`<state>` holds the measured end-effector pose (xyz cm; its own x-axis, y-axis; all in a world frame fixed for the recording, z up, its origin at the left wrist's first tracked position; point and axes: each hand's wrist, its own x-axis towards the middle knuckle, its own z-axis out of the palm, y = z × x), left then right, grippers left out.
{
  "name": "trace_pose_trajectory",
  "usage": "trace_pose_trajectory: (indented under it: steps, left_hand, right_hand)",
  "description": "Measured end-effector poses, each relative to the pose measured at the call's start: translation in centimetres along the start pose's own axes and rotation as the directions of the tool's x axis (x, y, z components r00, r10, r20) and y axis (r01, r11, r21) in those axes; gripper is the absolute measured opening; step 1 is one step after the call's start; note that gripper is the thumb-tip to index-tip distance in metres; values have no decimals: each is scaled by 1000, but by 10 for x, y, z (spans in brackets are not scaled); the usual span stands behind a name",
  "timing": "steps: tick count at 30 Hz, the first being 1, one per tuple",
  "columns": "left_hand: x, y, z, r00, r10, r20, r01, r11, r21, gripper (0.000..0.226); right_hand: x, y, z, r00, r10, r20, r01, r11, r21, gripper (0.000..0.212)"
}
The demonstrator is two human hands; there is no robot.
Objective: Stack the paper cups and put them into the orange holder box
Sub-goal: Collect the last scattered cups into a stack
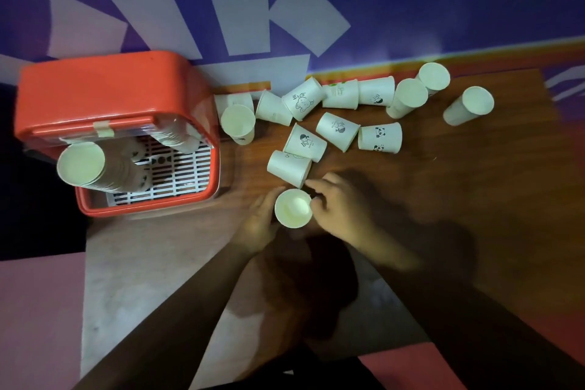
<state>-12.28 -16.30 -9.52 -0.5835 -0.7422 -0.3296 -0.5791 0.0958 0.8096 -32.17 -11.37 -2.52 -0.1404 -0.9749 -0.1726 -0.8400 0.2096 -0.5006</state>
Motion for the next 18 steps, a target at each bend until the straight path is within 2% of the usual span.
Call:
trace_pose_trajectory:
  steps: [3,5,7,9,13,16,18]
  left_hand:
    - [4,-10,-23,993,-91,-81,103,981,166,60]
    - [13,-6,-36,975,-131,-180,162,972,168,49]
    - [28,4,-47,959,-151,-240,188,972,140,50]
    - [43,11,-51,969,-125,-212,157,978,137,61]
    - [63,15,-49,997,-34,-75,53,962,267,86]
    - [69,12,-44,999,39,18,-43,861,507,82]
    - [67,11,-44,996,80,31,-83,805,587,72]
  right_hand:
    - [18,11,-8,989,142,-44,-141,990,29,35]
    - [36,16,-13,987,147,-63,-147,989,7,36]
    - [54,17,-15,987,148,-53,-149,989,0,40]
    - [70,15,-15,984,180,12,-180,984,9,44]
    - [89,10,-9,982,164,91,-163,986,-17,50]
    - [101,11,-1,981,175,81,-173,985,-22,43]
    - [106,13,4,981,179,74,-176,983,-48,32]
